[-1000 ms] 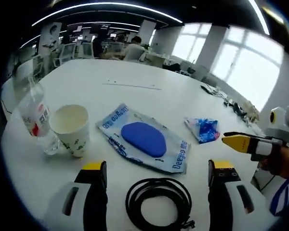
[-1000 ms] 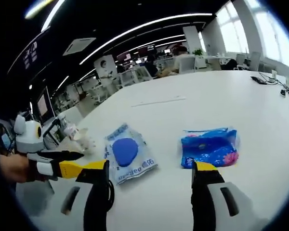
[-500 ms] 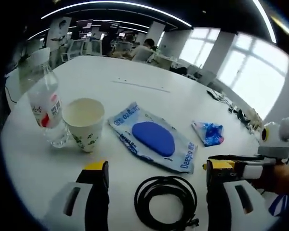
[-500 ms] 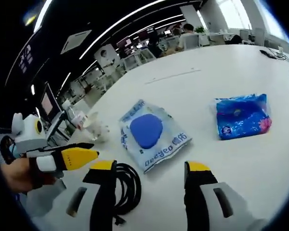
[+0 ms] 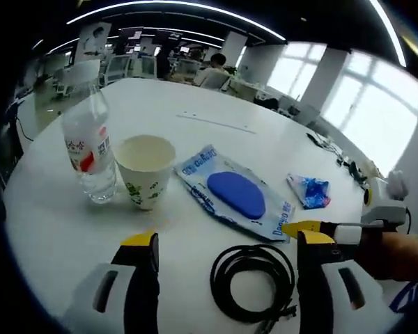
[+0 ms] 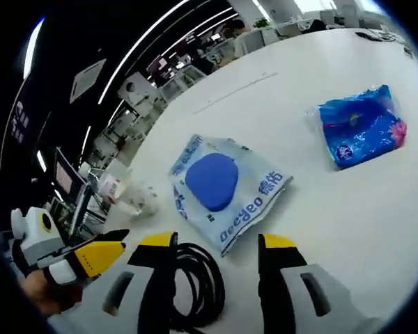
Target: Arrange the tabletop items into an orderly group along one side of the table until the central work area is clear of visible clutter.
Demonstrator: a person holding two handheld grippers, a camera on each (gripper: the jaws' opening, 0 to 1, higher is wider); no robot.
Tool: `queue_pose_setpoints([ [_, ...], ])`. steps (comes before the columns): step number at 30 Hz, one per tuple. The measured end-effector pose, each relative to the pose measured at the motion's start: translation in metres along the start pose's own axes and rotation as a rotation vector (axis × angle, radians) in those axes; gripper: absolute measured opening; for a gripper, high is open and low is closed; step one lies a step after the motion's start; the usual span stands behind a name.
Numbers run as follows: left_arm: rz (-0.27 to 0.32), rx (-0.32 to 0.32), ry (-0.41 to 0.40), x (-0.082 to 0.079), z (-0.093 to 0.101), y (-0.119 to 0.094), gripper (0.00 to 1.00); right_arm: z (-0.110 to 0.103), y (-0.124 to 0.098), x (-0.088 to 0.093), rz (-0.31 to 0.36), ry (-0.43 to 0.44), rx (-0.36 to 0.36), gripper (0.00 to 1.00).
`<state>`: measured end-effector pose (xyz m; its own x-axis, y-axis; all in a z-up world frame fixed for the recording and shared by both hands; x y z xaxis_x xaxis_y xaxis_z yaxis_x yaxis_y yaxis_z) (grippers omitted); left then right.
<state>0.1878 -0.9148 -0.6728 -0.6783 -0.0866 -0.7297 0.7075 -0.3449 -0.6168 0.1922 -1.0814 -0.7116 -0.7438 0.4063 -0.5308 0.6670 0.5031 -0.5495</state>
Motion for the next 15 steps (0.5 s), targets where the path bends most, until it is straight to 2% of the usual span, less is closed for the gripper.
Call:
queue_pose_setpoints([
  [3, -0.001, -0.006, -0.005, 0.000, -0.004, -0.001, 0.77, 0.004, 0.005, -0.002, 0.020, 0.053, 0.020, 0.36],
  [6, 0.003, -0.007, -0.011, -0.001, -0.005, -0.003, 0.77, 0.011, 0.007, -0.002, 0.037, 0.089, 0.063, 0.18],
  [8, 0.007, -0.009, -0.014, -0.002, -0.006, -0.003, 0.77, 0.016, 0.007, -0.003, 0.051, 0.133, 0.081, 0.10],
  [9, 0.007, -0.009, -0.014, -0.002, -0.006, -0.003, 0.77, 0.018, 0.007, -0.003, 0.052, 0.127, 0.082, 0.04],
  [13, 0.008, -0.006, -0.017, -0.002, -0.006, -0.002, 0.77, 0.022, 0.006, -0.007, 0.079, 0.212, 0.065, 0.03],
  [15, 0.005, -0.006, -0.018, -0.001, -0.006, -0.002, 0.77, 0.023, 0.006, -0.008, 0.078, 0.201, 0.063, 0.01],
])
Point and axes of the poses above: the point that each gripper's makers call its tool centre point, and the gripper's own axes: y roughly forward along the fingers, z roughly to its right, x roughly out of its underside, the point moved 5 cm from there along -y, roughly backward along the fingers, and after that the axes turned 5 degrees about -x, right-handed, at the moved point
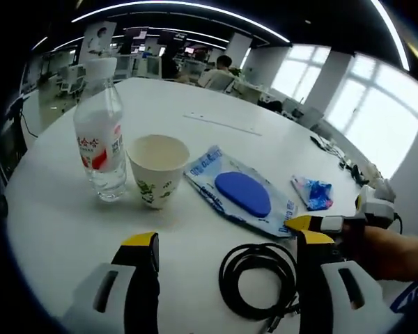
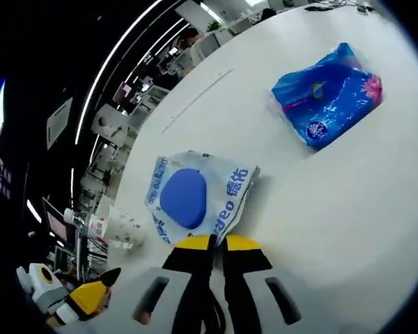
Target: Arrange the tabletop items into an orderly group along one side of the table until the central work area is clear of visible clutter.
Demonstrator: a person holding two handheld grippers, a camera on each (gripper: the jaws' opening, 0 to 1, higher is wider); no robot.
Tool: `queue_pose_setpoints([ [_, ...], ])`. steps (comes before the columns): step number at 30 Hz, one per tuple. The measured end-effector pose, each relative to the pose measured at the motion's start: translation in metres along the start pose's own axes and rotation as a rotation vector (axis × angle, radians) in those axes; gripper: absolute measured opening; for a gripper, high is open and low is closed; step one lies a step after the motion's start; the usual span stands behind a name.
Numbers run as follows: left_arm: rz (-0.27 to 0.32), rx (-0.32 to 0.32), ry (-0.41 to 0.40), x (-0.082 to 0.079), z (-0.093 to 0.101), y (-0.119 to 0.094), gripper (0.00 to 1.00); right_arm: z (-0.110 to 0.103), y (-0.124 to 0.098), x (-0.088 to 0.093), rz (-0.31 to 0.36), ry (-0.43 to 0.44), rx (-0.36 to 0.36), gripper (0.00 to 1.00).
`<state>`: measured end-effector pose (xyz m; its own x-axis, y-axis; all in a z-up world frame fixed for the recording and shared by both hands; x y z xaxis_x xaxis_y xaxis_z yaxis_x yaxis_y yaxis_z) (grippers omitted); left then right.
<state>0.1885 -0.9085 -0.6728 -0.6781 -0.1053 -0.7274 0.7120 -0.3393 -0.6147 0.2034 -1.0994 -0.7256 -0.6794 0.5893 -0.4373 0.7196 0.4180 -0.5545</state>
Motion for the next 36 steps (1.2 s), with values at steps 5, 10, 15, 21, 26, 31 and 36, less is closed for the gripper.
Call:
queue_pose_setpoints([
  [5, -0.003, 0.006, -0.003, 0.001, 0.001, 0.002, 0.77, -0.004, -0.004, -0.007, 0.008, -0.012, -0.036, 0.00],
  [10, -0.009, 0.010, -0.012, 0.004, 0.001, 0.006, 0.77, -0.014, -0.012, -0.015, -0.007, -0.059, -0.107, 0.00],
  [15, 0.003, 0.049, -0.138, 0.003, 0.006, 0.013, 0.74, -0.042, -0.025, -0.031, -0.006, -0.125, -0.224, 0.00],
  [21, 0.046, 0.130, -0.417, -0.006, 0.013, 0.024, 0.63, -0.074, -0.046, -0.046, -0.011, -0.185, -0.355, 0.00],
  [26, 0.089, 0.256, -0.728, -0.022, 0.031, 0.038, 0.43, -0.072, -0.056, -0.042, -0.020, -0.165, -0.374, 0.00],
  [31, 0.045, 0.213, -0.660, -0.019, 0.034, 0.042, 0.06, -0.070, -0.070, -0.041, -0.014, -0.147, -0.393, 0.00],
  [36, 0.022, 0.236, -0.637, -0.013, 0.041, 0.040, 0.00, -0.069, -0.078, -0.036, -0.017, -0.129, -0.415, 0.00],
])
Point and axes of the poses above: the point that each gripper's makers call its tool centre point, and the gripper's own axes: y roughly forward along the fingers, z roughly to its right, x roughly out of its underside, the point moved 5 cm from there along -y, roughly backward along the fingers, and after that the axes turned 5 degrees about -x, right-handed, at the moved point
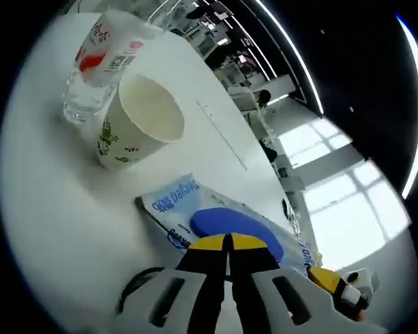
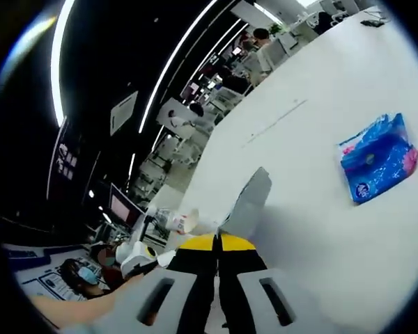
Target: Arrange the tabletop items into an orderly group along one side of the table until the central work area is clear of visible clutter.
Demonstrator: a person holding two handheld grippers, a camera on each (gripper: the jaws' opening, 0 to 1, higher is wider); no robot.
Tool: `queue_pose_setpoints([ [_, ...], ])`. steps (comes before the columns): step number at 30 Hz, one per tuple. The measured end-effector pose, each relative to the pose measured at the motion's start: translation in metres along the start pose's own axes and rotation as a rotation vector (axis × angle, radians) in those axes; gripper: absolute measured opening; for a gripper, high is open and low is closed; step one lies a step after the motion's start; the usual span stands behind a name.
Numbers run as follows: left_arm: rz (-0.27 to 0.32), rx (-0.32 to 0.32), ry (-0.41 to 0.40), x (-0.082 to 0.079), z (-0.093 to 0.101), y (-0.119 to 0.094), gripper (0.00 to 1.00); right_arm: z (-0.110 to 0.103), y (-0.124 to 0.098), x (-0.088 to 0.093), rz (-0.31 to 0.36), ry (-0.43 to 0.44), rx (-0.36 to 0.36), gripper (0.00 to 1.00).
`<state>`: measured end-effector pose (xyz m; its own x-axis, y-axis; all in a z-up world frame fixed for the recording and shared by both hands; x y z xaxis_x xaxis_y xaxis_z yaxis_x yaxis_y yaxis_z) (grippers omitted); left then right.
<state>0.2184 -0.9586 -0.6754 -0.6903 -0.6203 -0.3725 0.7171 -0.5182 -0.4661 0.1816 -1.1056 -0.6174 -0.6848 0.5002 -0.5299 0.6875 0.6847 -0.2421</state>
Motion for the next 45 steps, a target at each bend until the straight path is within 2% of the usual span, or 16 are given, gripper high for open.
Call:
queue_pose_setpoints([
  [2, -0.004, -0.008, 0.069, 0.002, 0.002, -0.003, 0.00, -0.001, -0.002, 0.000, 0.009, -0.003, -0.003, 0.00],
  [5, -0.008, 0.001, 0.049, 0.003, 0.004, -0.008, 0.00, -0.003, -0.006, -0.005, 0.052, 0.037, -0.014, 0.00],
  [7, -0.015, 0.026, -0.054, 0.006, 0.006, -0.013, 0.00, -0.001, -0.006, -0.010, 0.062, 0.034, -0.008, 0.00],
  [10, -0.120, 0.088, -0.228, 0.024, 0.009, -0.021, 0.00, -0.002, -0.003, -0.016, 0.074, 0.035, -0.013, 0.00],
  [13, -0.130, 0.104, -0.358, 0.034, 0.016, -0.021, 0.33, -0.004, -0.001, -0.019, 0.079, 0.029, -0.023, 0.00],
  [15, -0.137, 0.172, -0.468, 0.035, 0.027, -0.015, 0.41, -0.007, 0.000, -0.018, 0.073, 0.025, -0.029, 0.00],
  [17, -0.137, 0.171, -0.449, 0.040, 0.033, -0.009, 0.37, -0.008, 0.000, -0.017, 0.063, 0.026, -0.041, 0.00],
  [19, -0.119, 0.150, -0.362, 0.033, 0.027, -0.008, 0.12, -0.011, 0.000, -0.014, 0.048, 0.026, -0.044, 0.00],
  [20, -0.080, 0.122, -0.361, 0.029, 0.028, -0.007, 0.10, -0.010, -0.001, -0.013, 0.042, 0.015, -0.038, 0.00],
  [24, -0.066, 0.170, -0.362, 0.027, 0.042, -0.011, 0.00, -0.005, -0.008, -0.014, 0.061, 0.040, -0.038, 0.00],
  [27, -0.039, 0.170, -0.259, 0.025, 0.052, -0.014, 0.00, 0.000, -0.012, -0.013, 0.079, 0.055, -0.031, 0.00],
  [32, -0.014, 0.202, -0.267, 0.018, 0.063, -0.019, 0.00, 0.000, -0.013, -0.013, 0.101, 0.072, -0.038, 0.01],
  [34, 0.002, 0.214, -0.226, 0.015, 0.067, -0.021, 0.00, 0.001, -0.014, -0.012, 0.108, 0.080, -0.028, 0.08],
  [38, 0.024, 0.257, -0.221, 0.013, 0.081, -0.026, 0.00, -0.004, -0.011, -0.010, 0.165, 0.264, -0.085, 0.28],
  [40, 0.039, 0.290, -0.190, 0.009, 0.086, -0.027, 0.00, -0.008, -0.006, -0.007, 0.154, 0.318, -0.120, 0.36],
  [45, 0.046, 0.339, -0.125, 0.003, 0.093, -0.032, 0.00, -0.024, 0.001, -0.028, 0.275, 0.452, -0.221, 0.47],
])
Point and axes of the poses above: the point that each gripper's makers call its tool centre point, and the gripper's own axes: y roughly forward along the fingers, z roughly to its right, x roughly out of its underside, the point moved 5 cm from there along -y, roughly backward along the fingers, and after that the axes turned 5 degrees about -x, right-handed, at the moved point
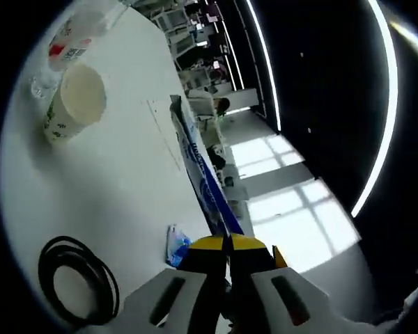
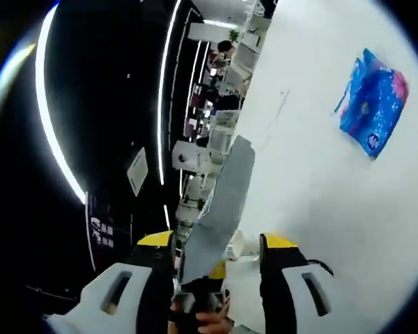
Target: Arrange the tabletop items into an orderly group along one side of the table until the central work area is clear of visible clutter.
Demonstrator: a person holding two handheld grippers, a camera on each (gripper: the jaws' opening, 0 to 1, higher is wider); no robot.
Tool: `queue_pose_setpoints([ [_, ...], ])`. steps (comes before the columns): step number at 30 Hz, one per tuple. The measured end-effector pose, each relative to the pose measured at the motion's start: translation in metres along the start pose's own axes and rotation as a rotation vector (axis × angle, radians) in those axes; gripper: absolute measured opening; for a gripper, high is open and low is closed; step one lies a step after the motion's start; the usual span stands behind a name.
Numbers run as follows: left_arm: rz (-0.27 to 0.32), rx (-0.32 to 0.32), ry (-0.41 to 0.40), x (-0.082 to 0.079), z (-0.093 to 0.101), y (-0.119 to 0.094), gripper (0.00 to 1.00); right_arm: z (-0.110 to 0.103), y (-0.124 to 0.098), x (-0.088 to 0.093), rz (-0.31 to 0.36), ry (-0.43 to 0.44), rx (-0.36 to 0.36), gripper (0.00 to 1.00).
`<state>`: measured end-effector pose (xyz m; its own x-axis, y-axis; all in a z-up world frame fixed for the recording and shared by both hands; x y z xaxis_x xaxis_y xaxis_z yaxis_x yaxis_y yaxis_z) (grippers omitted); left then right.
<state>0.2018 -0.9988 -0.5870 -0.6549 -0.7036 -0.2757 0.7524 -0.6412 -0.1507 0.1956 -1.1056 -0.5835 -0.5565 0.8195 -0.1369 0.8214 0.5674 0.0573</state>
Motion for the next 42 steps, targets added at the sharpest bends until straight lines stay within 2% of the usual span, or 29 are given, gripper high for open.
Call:
queue_pose_setpoints([
  [2, -0.011, 0.015, 0.035, 0.000, 0.003, -0.001, 0.00, -0.004, 0.005, -0.005, 0.010, 0.020, -0.010, 0.42],
  [4, -0.008, 0.033, 0.065, 0.000, 0.007, -0.003, 0.00, -0.005, 0.009, -0.006, 0.000, 0.007, -0.004, 0.28],
  [6, -0.001, 0.039, 0.061, -0.003, 0.008, -0.006, 0.00, -0.003, 0.011, -0.007, -0.016, -0.030, 0.015, 0.18],
  [8, 0.004, 0.048, 0.080, -0.005, 0.011, -0.006, 0.00, -0.008, 0.011, -0.008, -0.010, -0.015, -0.014, 0.11],
  [14, -0.010, 0.075, 0.101, -0.007, 0.012, -0.012, 0.01, -0.020, 0.012, -0.008, -0.060, -0.058, -0.062, 0.04],
  [16, -0.014, 0.090, 0.127, -0.009, 0.014, -0.016, 0.08, -0.023, 0.010, -0.010, -0.096, -0.087, -0.076, 0.04],
  [17, -0.009, 0.094, 0.158, -0.013, 0.016, -0.018, 0.13, -0.024, 0.008, -0.011, -0.110, -0.088, -0.086, 0.04],
  [18, 0.002, 0.099, 0.174, -0.018, 0.017, -0.021, 0.22, -0.026, 0.005, -0.013, -0.129, -0.086, -0.095, 0.04],
  [19, 0.041, 0.109, 0.194, -0.028, 0.018, -0.024, 0.29, -0.028, 0.003, -0.016, -0.135, -0.097, -0.097, 0.04],
  [21, 0.061, 0.119, 0.169, -0.042, 0.018, -0.030, 0.39, -0.032, -0.005, -0.016, -0.178, -0.109, -0.112, 0.04],
  [23, 0.093, 0.131, 0.149, -0.062, 0.016, -0.036, 0.43, -0.035, -0.012, -0.015, -0.211, -0.118, -0.120, 0.04],
  [25, 0.113, 0.114, 0.156, -0.076, 0.013, -0.041, 0.45, -0.039, -0.020, -0.013, -0.254, -0.095, -0.144, 0.04],
  [26, 0.118, 0.111, 0.147, -0.082, 0.010, -0.043, 0.44, -0.041, -0.023, -0.011, -0.274, -0.082, -0.156, 0.04],
  [28, 0.108, 0.115, 0.120, -0.085, 0.010, -0.045, 0.42, -0.044, -0.030, -0.006, -0.322, -0.081, -0.167, 0.04],
  [29, 0.106, 0.115, 0.122, -0.084, 0.011, -0.045, 0.41, -0.045, -0.032, -0.004, -0.340, -0.084, -0.163, 0.04],
  [31, 0.067, 0.105, 0.142, -0.077, 0.010, -0.045, 0.34, -0.045, -0.035, 0.001, -0.356, -0.071, -0.163, 0.04],
  [32, 0.051, 0.103, 0.153, -0.072, 0.010, -0.045, 0.30, -0.046, -0.035, 0.002, -0.360, -0.055, -0.166, 0.04],
  [35, -0.028, 0.111, 0.151, -0.056, 0.010, -0.045, 0.04, -0.047, -0.035, 0.003, -0.359, -0.032, -0.166, 0.04],
  [36, -0.011, 0.092, 0.163, -0.056, 0.009, -0.045, 0.03, -0.044, -0.036, 0.003, -0.370, -0.031, -0.140, 0.04],
  [37, -0.012, 0.063, 0.207, -0.055, 0.004, -0.045, 0.02, -0.043, -0.036, 0.003, -0.372, -0.030, -0.141, 0.04],
  [40, -0.023, 0.055, 0.206, -0.054, 0.005, -0.045, 0.00, -0.037, -0.036, -0.002, -0.357, -0.021, -0.111, 0.04],
  [42, -0.012, 0.057, 0.186, -0.055, 0.007, -0.045, 0.00, -0.037, -0.036, -0.003, -0.348, -0.029, -0.118, 0.05],
])
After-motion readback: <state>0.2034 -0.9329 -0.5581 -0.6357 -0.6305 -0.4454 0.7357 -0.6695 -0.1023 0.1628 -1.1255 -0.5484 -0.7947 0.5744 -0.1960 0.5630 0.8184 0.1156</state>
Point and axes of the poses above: the point that each gripper's makers call its tool centre point, and the gripper's own axes: y roughly forward along the fingers, z roughly to its right, x roughly out of its underside, the point moved 5 cm from there along -y, roughly backward along the fingers, and after that the axes turned 5 degrees about -x, right-handed, at the moved point
